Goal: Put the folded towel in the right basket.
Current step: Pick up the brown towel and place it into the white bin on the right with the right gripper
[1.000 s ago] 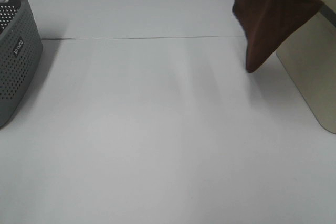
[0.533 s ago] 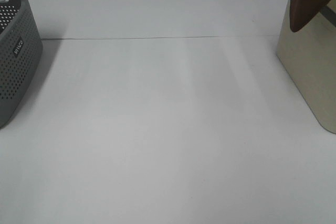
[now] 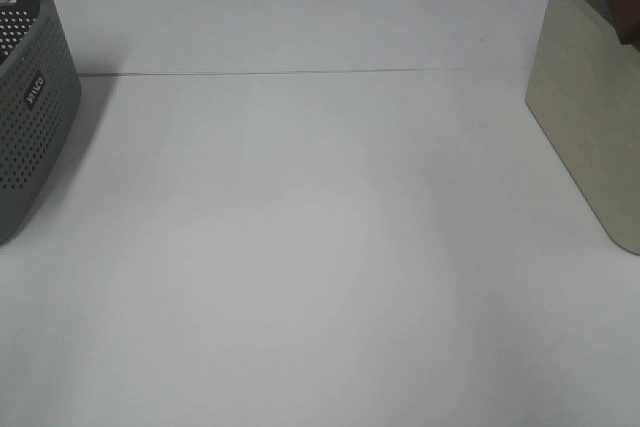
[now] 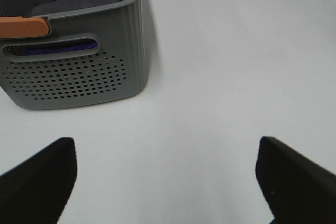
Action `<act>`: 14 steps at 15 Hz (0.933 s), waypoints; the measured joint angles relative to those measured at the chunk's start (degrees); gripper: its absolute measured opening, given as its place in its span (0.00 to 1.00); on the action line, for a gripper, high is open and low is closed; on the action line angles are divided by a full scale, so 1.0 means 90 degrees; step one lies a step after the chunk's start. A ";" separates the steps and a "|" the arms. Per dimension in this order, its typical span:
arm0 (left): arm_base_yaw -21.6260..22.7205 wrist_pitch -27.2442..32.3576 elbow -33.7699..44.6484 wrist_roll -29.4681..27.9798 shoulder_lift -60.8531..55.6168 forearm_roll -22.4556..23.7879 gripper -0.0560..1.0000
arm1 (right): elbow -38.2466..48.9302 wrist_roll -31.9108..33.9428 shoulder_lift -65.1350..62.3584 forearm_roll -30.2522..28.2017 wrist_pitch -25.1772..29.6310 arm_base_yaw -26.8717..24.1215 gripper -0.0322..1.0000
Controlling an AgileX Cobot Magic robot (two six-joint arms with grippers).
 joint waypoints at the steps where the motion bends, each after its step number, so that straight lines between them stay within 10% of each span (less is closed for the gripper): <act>1: 0.0000 0.0000 0.0000 0.0000 0.0000 0.0000 0.88 | 0.0000 -0.0121 0.0134 0.0293 -0.0025 -0.0280 0.04; 8: 0.0000 0.0000 0.0000 0.0000 0.0000 0.0000 0.88 | 0.0000 -0.0013 0.1751 0.0726 -0.0261 -0.0764 0.08; 14: 0.0000 0.0000 0.0000 0.0000 0.0000 0.0000 0.88 | 0.0000 0.0866 0.1814 0.0618 -0.0032 -0.0764 0.76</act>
